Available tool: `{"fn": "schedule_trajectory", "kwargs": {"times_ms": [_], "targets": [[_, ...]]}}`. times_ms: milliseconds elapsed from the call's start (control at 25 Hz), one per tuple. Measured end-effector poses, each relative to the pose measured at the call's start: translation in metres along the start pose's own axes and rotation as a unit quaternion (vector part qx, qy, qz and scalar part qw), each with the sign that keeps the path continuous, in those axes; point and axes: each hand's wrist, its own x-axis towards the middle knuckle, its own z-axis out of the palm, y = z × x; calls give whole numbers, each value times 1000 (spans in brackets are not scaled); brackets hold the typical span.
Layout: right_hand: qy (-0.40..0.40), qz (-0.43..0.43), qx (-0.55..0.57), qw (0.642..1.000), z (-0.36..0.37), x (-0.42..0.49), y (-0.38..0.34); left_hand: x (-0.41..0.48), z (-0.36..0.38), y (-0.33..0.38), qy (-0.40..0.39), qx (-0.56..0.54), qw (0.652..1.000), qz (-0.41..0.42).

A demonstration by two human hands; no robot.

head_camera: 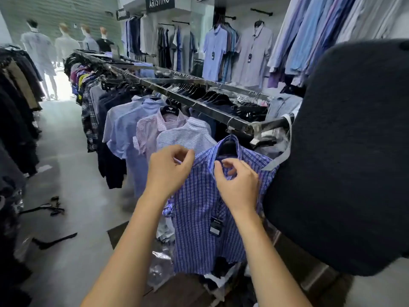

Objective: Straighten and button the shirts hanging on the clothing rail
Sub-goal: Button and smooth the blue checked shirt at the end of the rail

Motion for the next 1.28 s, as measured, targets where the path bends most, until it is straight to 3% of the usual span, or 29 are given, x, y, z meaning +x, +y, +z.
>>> {"fn": "schedule_trajectory", "kwargs": {"times_ms": [200, 360, 440, 680, 960, 1160, 1280], "targets": [[49, 49, -24, 997, 21, 0, 0, 24, 15, -32, -87, -37, 995, -10], [26, 34, -38, 998, 34, 3, 5, 31, 16, -59, -102, -31, 994, -36], [-13, 15, -23, 1000, 49, 3, -3, 35, 12, -71, -109, -19, 993, -49], [-231, -56, -3, 971, 105, -4, -27, 36, -7, -122, -88, 10, 994, -64], [-393, -94, -149, 902, 135, 17, -39, -1, 9, -204, -185, 118, 957, -187], [-415, -92, -186, 886, 148, 22, -39, -17, 46, -225, -239, 162, 930, -226], [-415, -95, -187, 885, 150, 25, -34, -21, 62, -230, -259, 185, 928, -194]]}}
